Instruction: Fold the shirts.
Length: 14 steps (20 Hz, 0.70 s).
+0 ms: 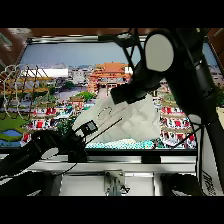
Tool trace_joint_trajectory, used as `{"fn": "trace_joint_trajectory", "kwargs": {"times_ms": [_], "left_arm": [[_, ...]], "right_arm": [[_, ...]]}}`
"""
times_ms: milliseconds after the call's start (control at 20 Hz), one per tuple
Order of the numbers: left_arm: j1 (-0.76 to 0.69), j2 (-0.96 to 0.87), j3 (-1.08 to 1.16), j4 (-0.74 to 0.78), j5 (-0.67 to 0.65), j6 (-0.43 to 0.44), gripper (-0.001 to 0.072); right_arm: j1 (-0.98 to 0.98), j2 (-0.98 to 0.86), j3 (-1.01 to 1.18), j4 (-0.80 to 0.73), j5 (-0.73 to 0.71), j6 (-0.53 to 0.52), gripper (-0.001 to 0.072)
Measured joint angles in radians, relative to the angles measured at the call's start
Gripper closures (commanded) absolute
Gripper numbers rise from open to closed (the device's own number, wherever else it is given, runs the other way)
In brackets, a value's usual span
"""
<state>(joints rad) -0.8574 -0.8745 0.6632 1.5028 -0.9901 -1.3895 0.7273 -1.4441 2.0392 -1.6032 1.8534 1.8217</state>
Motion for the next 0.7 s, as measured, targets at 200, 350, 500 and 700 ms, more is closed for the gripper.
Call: {"fn": "trace_joint_trajectory", "kwargs": {"times_ms": [200, 350, 500, 700], "left_arm": [[0.003, -0.011, 0.030, -0.012, 0.046, -0.030, 0.0670], [0.002, -0.013, 0.053, -0.016, 0.058, -0.045, 0.0670], [0.003, -0.010, 0.064, -0.018, 0.042, -0.051, 0.0670], [0.003, -0.003, 0.070, -0.017, 0.013, -0.051, 0.0670]], "right_arm": [[0.079, -0.005, -0.008, -0.006, 0.002, 0.037, 0.0606], [0.103, -0.005, -0.017, -0.021, 0.002, 0.053, 0.0198], [0.075, 0.022, -0.021, -0.048, 0.002, 0.037, 0.0201], [-0.102, 0.097, -0.023, -0.156, 0.002, -0.056, 0.0202]]}}
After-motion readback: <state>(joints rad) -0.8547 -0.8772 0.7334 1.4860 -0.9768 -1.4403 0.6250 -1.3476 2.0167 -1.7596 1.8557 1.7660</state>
